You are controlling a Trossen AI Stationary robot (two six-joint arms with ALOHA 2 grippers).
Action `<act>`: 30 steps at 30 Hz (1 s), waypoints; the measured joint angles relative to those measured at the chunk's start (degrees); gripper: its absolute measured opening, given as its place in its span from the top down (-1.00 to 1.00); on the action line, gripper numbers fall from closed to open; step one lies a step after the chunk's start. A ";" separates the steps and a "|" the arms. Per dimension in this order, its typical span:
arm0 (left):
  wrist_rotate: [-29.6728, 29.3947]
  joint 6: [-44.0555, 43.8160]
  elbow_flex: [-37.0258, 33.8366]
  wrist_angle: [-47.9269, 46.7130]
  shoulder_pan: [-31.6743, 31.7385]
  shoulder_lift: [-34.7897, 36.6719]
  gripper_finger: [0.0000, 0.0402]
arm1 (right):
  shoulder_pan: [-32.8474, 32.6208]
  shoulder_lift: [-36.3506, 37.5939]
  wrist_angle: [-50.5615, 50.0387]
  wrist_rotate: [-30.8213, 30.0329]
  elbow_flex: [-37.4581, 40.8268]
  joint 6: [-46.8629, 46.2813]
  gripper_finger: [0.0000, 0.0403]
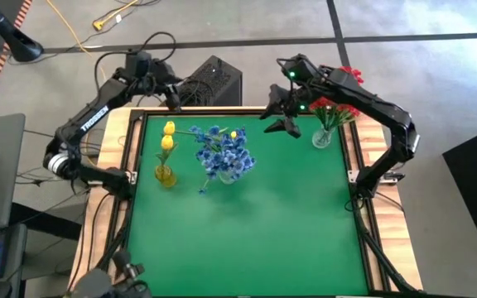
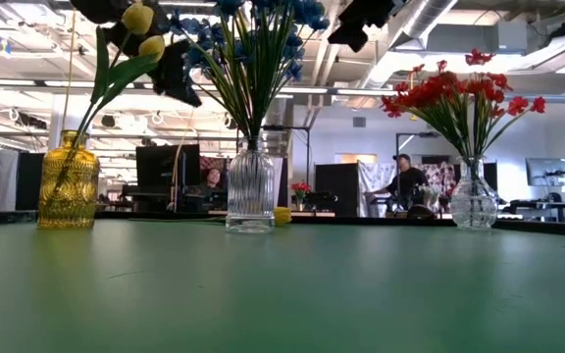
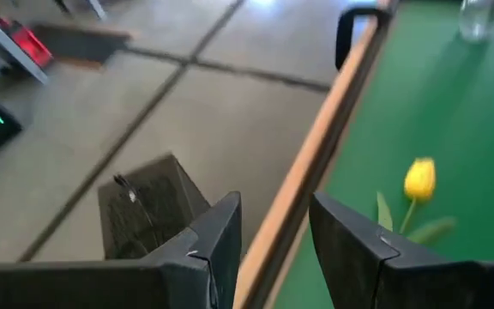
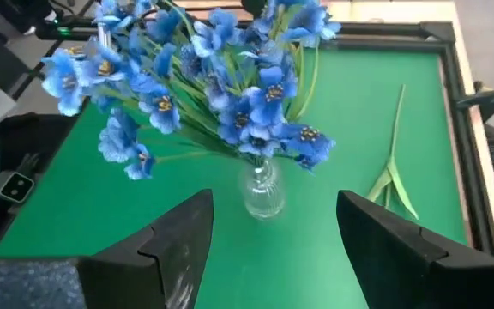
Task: Sort flowers into vase by color
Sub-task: Put the yellow tulip into the yellow vase
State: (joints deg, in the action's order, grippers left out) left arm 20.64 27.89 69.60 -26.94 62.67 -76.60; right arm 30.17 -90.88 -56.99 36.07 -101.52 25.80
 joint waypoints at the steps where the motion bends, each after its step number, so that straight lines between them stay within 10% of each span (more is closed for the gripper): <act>1: -0.16 0.60 0.00 -0.74 0.06 -0.82 0.37 | -0.02 0.68 0.02 0.02 0.85 -0.02 -0.37; 30: -4.22 21.74 -0.09 -13.22 -7.30 -24.61 0.37 | -7.87 21.65 11.25 -0.32 27.90 -6.04 -0.37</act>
State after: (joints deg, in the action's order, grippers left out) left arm 16.42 49.63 69.51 -40.16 55.37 -101.22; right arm 22.30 -69.23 -45.74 35.76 -73.62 19.76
